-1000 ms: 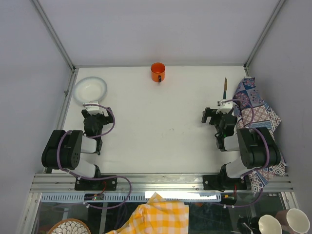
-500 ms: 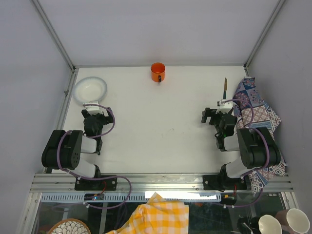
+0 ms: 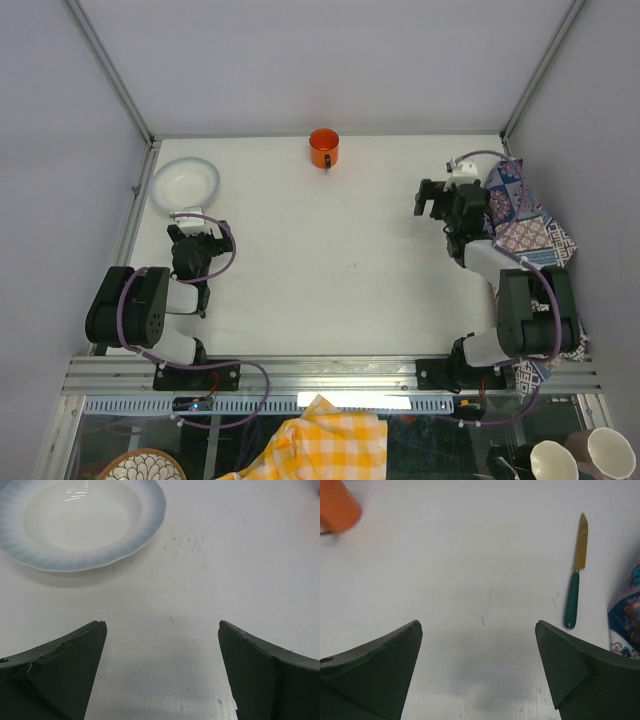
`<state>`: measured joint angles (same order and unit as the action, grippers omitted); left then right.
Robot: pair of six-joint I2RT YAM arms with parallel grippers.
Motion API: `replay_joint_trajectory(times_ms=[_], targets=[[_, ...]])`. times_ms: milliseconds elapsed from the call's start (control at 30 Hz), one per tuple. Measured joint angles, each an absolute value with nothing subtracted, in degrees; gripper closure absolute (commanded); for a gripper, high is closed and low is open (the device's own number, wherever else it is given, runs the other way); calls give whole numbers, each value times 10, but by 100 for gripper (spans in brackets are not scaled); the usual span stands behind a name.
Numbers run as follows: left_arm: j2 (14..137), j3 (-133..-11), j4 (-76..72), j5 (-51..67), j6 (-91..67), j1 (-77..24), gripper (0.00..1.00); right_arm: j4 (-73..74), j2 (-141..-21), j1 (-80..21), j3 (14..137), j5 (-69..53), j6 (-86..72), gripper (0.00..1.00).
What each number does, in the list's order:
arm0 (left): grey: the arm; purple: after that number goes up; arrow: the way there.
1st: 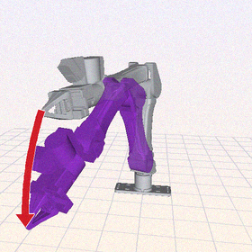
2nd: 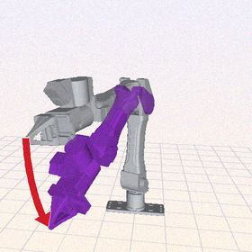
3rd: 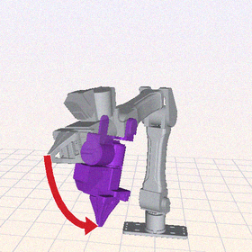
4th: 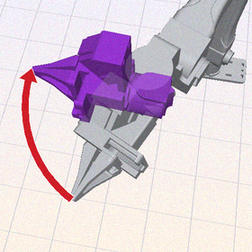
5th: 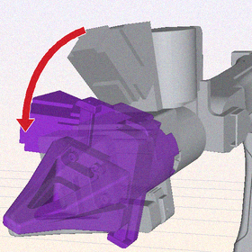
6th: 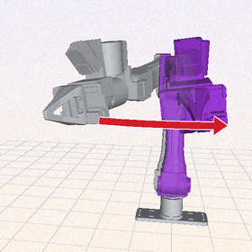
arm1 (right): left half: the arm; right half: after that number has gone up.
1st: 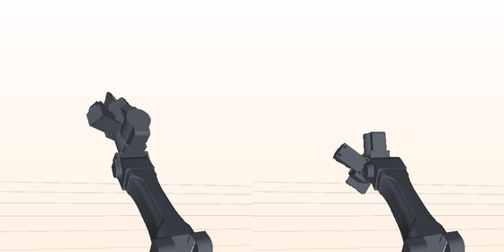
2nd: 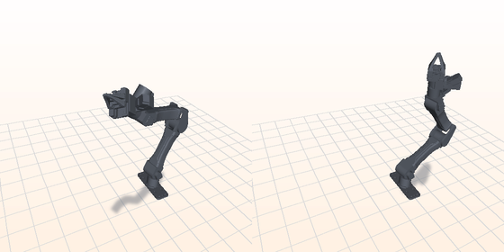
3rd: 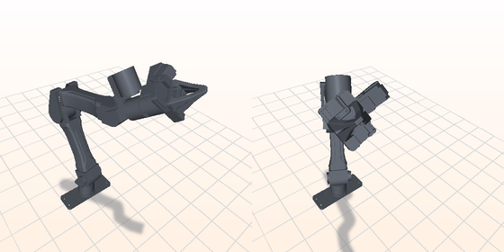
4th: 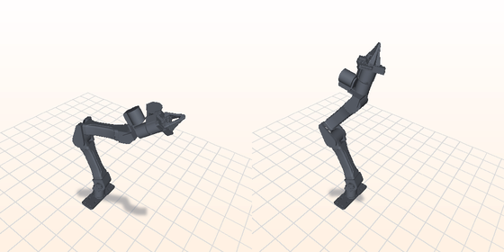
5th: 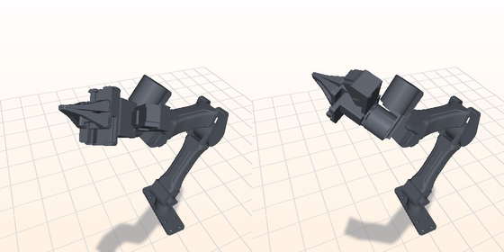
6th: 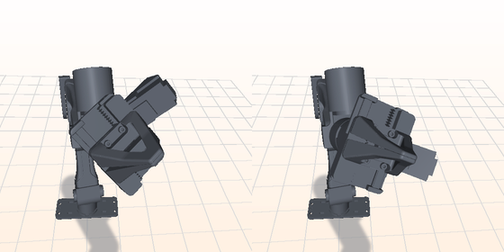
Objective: Set the dinner table for one person
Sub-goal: Pick up the napkin from the corner of the board.
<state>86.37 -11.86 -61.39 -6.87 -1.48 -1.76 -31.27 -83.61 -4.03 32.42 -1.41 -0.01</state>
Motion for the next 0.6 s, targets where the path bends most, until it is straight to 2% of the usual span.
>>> replay_joint_trajectory(times_ms=[167,300,367,433,600], targets=[[864,-119,-614,-69,-15,-18,1,-116,-792,-43,513,-16,-29,0],[864,-119,-614,-69,-15,-18,1,87,-804,-47,714,-17,-39,0],[864,-119,-614,-69,-15,-18,1,146,-810,-52,770,-17,-42,0],[864,-119,-614,-69,-15,-18,1,201,-808,-55,798,-18,-44,0],[864,-119,-614,-69,-15,-18,1,284,-782,-32,762,-19,-47,0]])
